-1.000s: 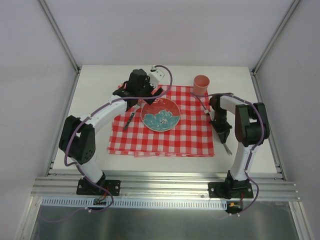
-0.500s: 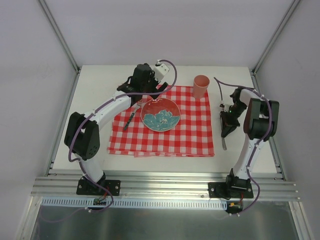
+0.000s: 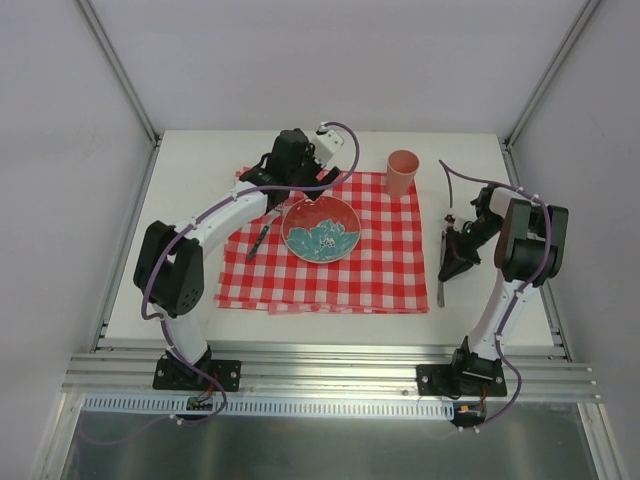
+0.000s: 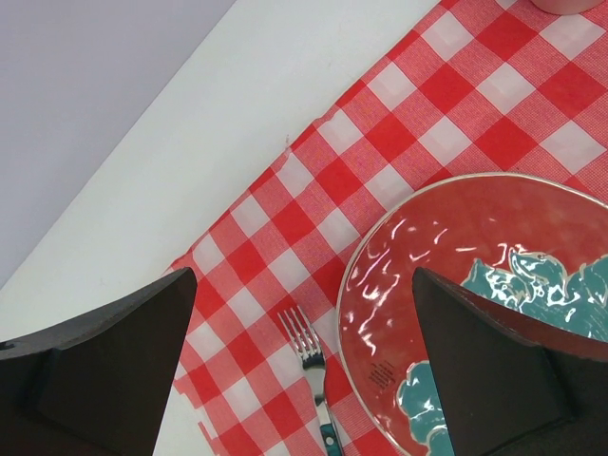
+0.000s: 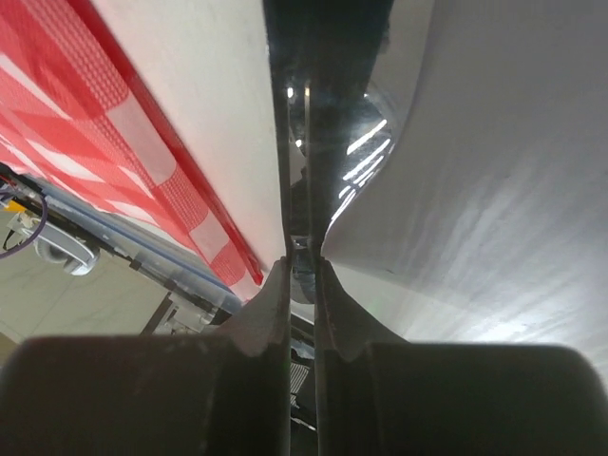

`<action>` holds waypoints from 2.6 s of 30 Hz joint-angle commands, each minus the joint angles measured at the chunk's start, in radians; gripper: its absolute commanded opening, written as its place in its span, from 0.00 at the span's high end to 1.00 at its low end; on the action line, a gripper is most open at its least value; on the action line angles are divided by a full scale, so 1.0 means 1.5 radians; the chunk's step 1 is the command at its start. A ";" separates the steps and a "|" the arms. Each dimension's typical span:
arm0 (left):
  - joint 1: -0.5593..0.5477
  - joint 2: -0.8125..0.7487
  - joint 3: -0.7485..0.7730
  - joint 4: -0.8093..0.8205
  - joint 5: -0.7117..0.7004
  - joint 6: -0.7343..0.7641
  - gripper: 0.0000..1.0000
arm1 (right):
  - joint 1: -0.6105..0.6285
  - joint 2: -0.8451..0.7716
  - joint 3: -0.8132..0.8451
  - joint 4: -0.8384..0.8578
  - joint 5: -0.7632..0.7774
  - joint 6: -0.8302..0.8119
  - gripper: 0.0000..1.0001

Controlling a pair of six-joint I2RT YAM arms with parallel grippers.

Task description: Set the dinner table for one person

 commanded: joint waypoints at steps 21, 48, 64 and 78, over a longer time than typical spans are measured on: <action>-0.007 -0.022 -0.012 0.013 -0.008 0.002 0.01 | 0.024 -0.101 0.012 -0.038 -0.138 -0.040 0.99; -0.009 -0.045 -0.025 0.013 -0.029 0.005 0.01 | 0.201 -0.077 0.080 -0.028 -0.072 -0.026 0.85; 0.107 -0.143 -0.016 -0.110 -0.021 -0.208 0.01 | 0.251 -0.400 0.011 0.233 0.079 -0.005 0.26; 0.137 -0.259 -0.330 -0.172 0.018 -0.357 0.01 | 0.322 -0.311 -0.075 0.531 0.273 0.257 0.03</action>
